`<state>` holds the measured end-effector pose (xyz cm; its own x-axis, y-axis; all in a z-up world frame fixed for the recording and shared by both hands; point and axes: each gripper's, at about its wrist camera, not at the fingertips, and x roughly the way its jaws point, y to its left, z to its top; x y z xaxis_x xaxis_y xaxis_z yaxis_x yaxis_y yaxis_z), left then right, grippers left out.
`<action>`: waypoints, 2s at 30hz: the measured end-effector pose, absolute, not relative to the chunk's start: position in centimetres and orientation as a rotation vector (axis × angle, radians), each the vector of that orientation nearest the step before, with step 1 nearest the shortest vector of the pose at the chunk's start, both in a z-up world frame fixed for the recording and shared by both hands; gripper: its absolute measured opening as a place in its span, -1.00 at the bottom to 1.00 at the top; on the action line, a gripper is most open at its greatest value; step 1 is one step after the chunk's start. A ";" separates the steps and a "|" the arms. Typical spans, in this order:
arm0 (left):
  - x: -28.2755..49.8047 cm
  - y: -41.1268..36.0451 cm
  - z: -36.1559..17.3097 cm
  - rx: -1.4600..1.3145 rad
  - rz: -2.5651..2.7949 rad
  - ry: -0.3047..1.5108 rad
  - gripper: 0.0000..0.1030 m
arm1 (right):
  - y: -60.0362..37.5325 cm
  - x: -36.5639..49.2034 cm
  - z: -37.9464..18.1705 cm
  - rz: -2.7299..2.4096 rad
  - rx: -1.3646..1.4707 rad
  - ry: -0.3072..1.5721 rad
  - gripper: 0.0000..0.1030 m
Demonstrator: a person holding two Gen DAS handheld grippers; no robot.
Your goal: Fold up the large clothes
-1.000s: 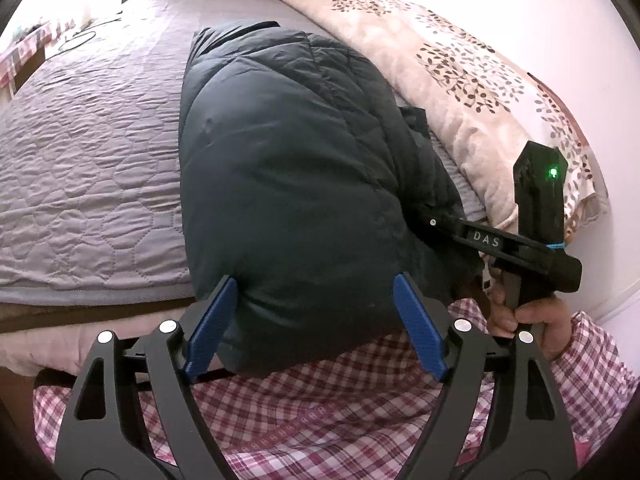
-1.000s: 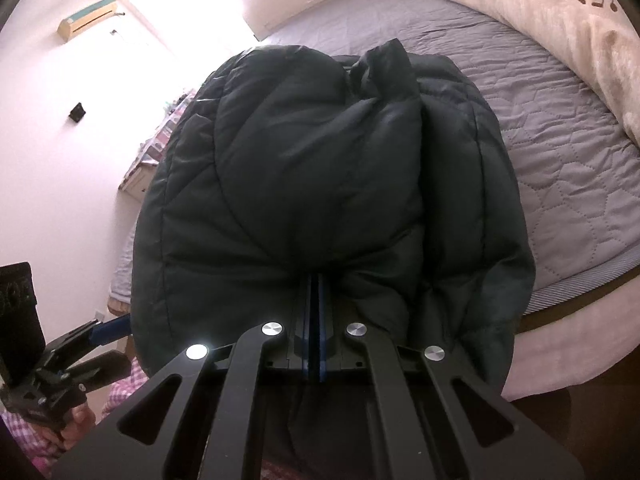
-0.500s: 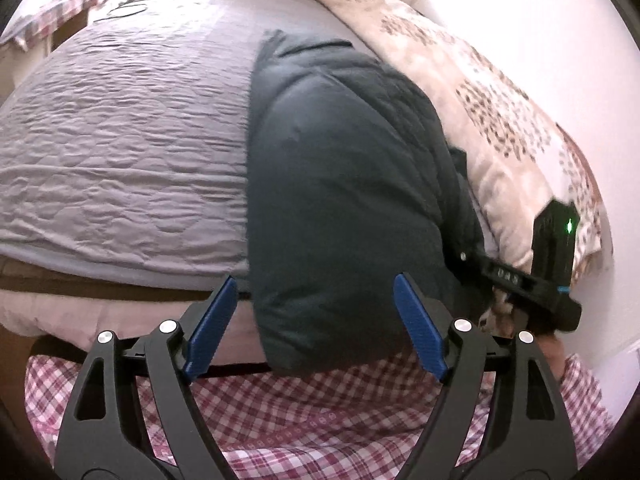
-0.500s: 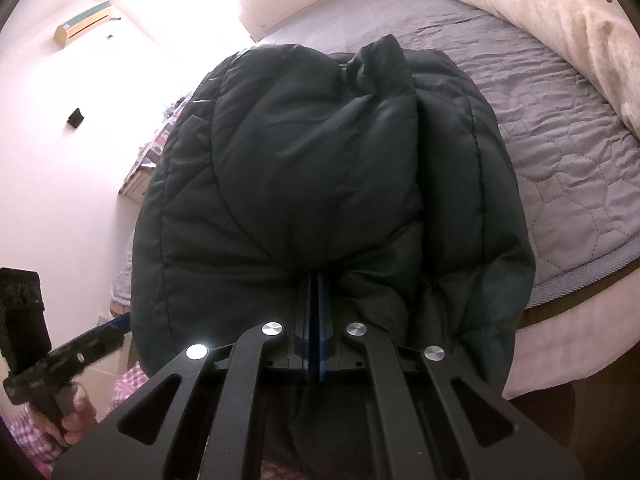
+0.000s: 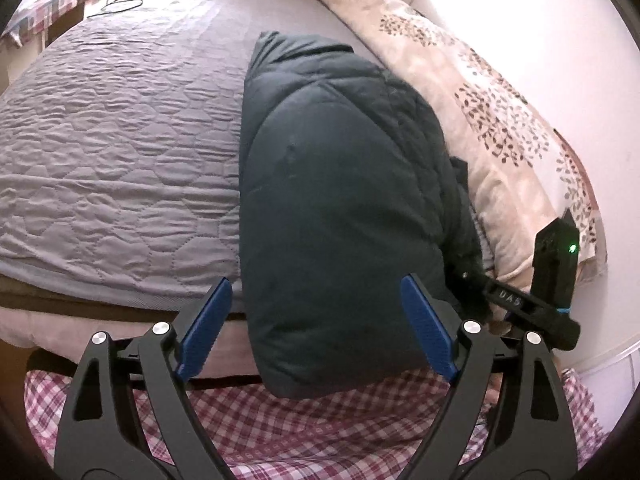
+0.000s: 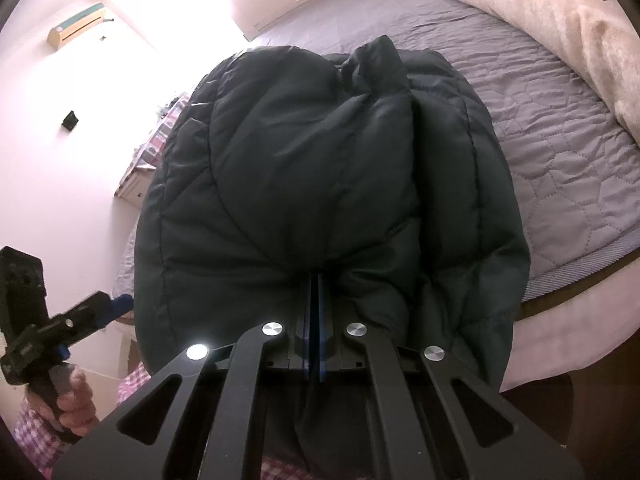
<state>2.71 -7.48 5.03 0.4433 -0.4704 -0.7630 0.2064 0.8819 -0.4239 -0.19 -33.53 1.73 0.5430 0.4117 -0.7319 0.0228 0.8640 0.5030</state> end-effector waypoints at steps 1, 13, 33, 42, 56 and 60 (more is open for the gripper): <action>2.7 -7.6 4.9 -0.284 -0.427 1.035 0.65 | -33.6 -0.2 1.7 0.243 0.494 0.979 -1.00; 2.7 -8.2 4.1 -0.255 -0.404 1.048 0.65 | -32.9 -0.8 2.9 0.236 0.454 0.986 -0.75; 1.7 -8.5 4.8 -0.211 -0.382 1.031 0.65 | -32.2 -5.0 7.1 0.180 0.321 0.888 -0.05; 1.0 -8.8 4.9 -0.201 -0.393 1.029 0.65 | -35.2 -5.9 7.5 0.088 0.354 0.870 0.17; 3.1 -8.3 4.3 -0.296 -0.468 1.059 0.72 | -39.1 -0.8 7.0 0.146 0.480 0.927 0.67; 4.2 -9.1 3.6 -0.257 -0.476 1.071 0.83 | -39.1 1.8 4.6 0.155 0.477 1.002 0.71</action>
